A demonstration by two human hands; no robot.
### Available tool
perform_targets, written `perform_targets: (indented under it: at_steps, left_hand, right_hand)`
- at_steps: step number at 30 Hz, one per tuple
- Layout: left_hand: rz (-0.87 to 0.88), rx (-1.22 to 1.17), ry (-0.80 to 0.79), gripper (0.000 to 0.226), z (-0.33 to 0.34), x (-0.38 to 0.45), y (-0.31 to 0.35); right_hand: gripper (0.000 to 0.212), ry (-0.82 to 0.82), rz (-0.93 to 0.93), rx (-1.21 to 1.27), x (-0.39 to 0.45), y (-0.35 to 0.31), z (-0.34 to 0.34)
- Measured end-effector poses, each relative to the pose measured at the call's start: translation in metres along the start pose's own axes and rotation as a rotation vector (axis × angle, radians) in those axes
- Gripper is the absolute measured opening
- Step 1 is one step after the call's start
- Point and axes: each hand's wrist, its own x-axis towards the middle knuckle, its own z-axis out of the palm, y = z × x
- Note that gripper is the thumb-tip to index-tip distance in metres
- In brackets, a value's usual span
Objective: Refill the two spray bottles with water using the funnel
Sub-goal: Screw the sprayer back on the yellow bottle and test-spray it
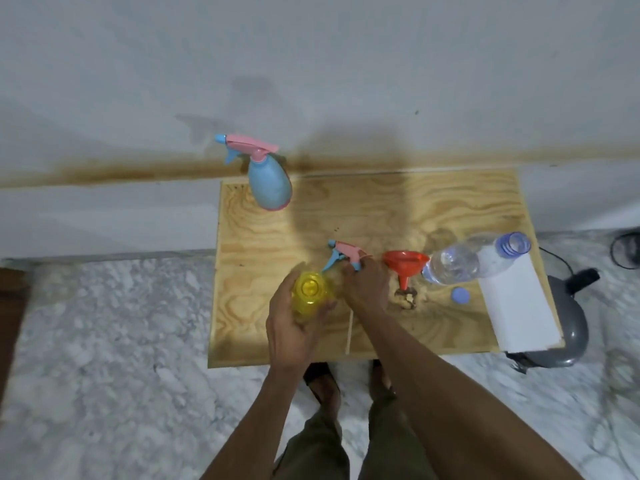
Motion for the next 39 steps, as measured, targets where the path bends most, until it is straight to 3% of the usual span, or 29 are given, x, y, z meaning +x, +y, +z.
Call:
perform_targets:
  at_steps: [10,13,15,20,24,30,36,39]
  left_hand:
    - [-0.017,-0.071,0.039,0.07,-0.015,0.009,0.008]
    - [-0.013,-0.126,0.112,0.061,-0.027,0.003,0.027]
    - [0.023,-0.137,0.141,0.059,-0.034,-0.001,0.042]
    - [0.197,-0.147,0.158,0.054,-0.04,-0.014,0.081]
    - [0.306,-0.199,0.148,0.064,-0.034,-0.018,0.111]
    - [0.372,-0.175,0.2,0.056,-0.02,-0.022,0.136]
    - [0.461,-0.08,0.228,0.048,-0.017,-0.016,0.137]
    - [0.482,-0.069,0.214,0.055,-0.022,-0.014,0.143]
  right_hand:
    - [0.029,0.071,-0.028,0.205,-0.025,-0.009,-0.018]
    - [0.009,0.072,-0.126,0.325,-0.043,-0.021,-0.048]
    - [0.021,0.052,-0.2,0.413,-0.053,-0.039,-0.077]
    - [0.01,0.109,-0.416,0.81,-0.08,-0.105,-0.168]
    - [0.007,0.135,-0.643,1.054,-0.109,-0.151,-0.232]
    - [0.022,0.054,-0.864,1.157,-0.136,-0.175,-0.26]
    - [0.015,0.019,-0.877,1.061,-0.137,-0.177,-0.254]
    - [0.016,-0.021,-0.89,0.994,-0.133,-0.174,-0.242]
